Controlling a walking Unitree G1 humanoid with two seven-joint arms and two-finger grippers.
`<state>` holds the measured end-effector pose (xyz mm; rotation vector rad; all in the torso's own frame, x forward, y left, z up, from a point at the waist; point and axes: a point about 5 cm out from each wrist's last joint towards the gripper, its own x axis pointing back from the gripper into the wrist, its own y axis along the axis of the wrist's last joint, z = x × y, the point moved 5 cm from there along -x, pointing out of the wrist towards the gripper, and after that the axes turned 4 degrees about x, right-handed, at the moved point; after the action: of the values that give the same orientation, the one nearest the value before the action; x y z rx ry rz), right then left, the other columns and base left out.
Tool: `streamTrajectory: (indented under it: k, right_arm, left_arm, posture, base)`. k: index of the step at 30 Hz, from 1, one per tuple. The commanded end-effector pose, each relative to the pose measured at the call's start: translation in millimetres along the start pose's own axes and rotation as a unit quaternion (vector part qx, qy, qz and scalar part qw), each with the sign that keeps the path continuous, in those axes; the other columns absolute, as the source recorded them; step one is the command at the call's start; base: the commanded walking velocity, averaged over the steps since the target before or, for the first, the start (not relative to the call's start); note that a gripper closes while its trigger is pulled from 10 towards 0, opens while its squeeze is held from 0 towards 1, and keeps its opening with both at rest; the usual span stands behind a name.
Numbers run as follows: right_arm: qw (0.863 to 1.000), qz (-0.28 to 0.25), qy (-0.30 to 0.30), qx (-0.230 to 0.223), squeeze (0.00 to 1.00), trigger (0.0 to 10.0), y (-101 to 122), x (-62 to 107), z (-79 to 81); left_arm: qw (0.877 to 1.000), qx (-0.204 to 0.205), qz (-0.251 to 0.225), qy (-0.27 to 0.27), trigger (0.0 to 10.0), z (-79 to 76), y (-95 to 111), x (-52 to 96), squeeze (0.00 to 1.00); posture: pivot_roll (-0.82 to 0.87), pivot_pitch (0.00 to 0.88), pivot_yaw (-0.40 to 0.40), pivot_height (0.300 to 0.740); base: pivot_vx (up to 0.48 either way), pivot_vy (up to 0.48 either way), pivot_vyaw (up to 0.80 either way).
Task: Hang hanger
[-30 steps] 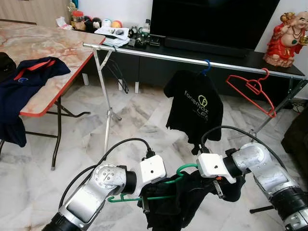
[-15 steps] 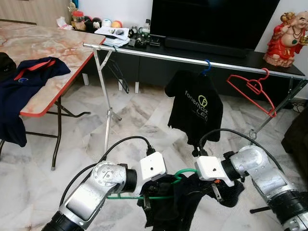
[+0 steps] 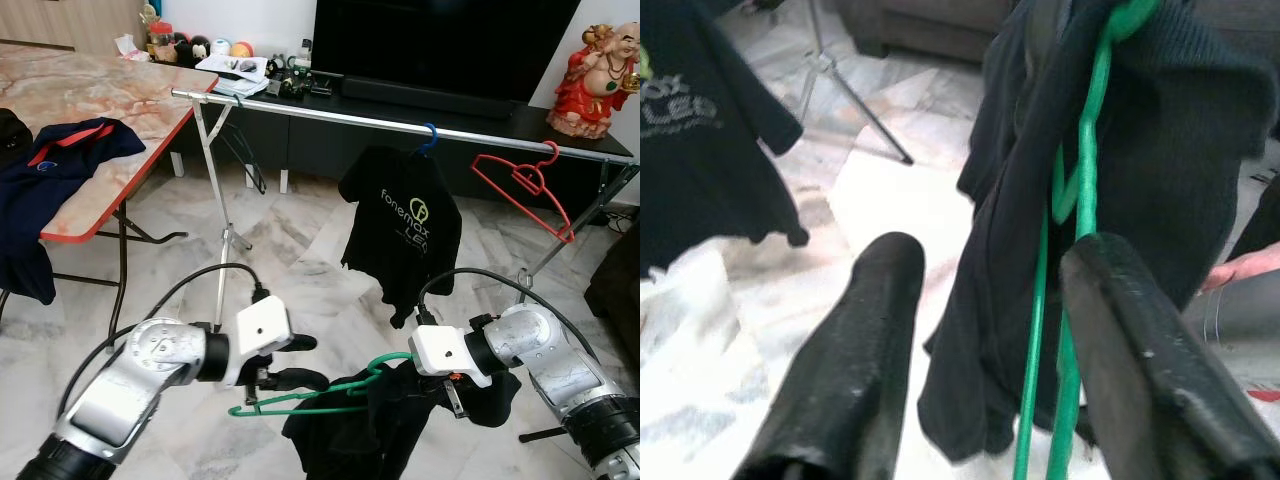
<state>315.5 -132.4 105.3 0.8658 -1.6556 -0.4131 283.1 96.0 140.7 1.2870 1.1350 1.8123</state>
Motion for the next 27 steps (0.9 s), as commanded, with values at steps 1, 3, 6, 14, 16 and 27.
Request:
streamTrajectory:
  k: [1,3,6,14,16,27]
  right_arm:
    - [0.999,0.004,-0.049,-0.012,0.0,0.0,-2.7,13.1,-13.4]
    - [0.998,0.003,-0.067,-0.013,0.0,0.0,-2.8,15.4,-18.3]
    - [0.99,0.01,-0.142,-0.019,0.0,0.0,-5.1,22.2,-37.3]
    - [0.971,-0.035,-0.235,-0.032,0.0,0.0,17.2,17.1,-56.7]
    - [0.969,-0.044,-0.24,-0.03,0.0,0.0,23.4,15.1,-58.5]
    - [0.964,-0.097,-0.247,0.005,0.0,0.0,76.5,8.9,-68.5]
  left_arm:
    - [1.0,-0.002,-0.005,0.009,10.0,2.0,3.2,5.6,1.0]
    - [1.0,0.002,-0.005,0.019,10.0,3.7,1.8,8.3,1.0]
    - [0.998,0.016,-0.013,0.062,10.0,11.8,-3.3,12.7,1.0]
    - [0.981,0.066,-0.022,0.181,10.0,30.6,-33.5,14.9,0.15]
    - [0.979,0.071,-0.011,0.188,10.0,30.5,-42.1,12.2,0.0]
    - [0.974,0.073,0.021,0.214,10.0,27.4,-69.6,-8.0,0.0]
  posture:
    - [0.07,0.085,-0.107,0.74]
    - [0.07,0.085,-0.107,0.74]
    - [0.07,0.084,-0.108,0.74]
    - [0.07,0.082,-0.105,0.74]
    - [0.07,0.079,-0.102,0.74]
    - [0.05,0.073,-0.095,0.74]
  base:
    - [0.0,0.0,0.0]
    - [0.0,0.0,0.0]
    - [0.0,0.0,0.0]
    - [0.0,0.0,0.0]
    - [0.0,0.0,0.0]
    - [0.0,0.0,0.0]
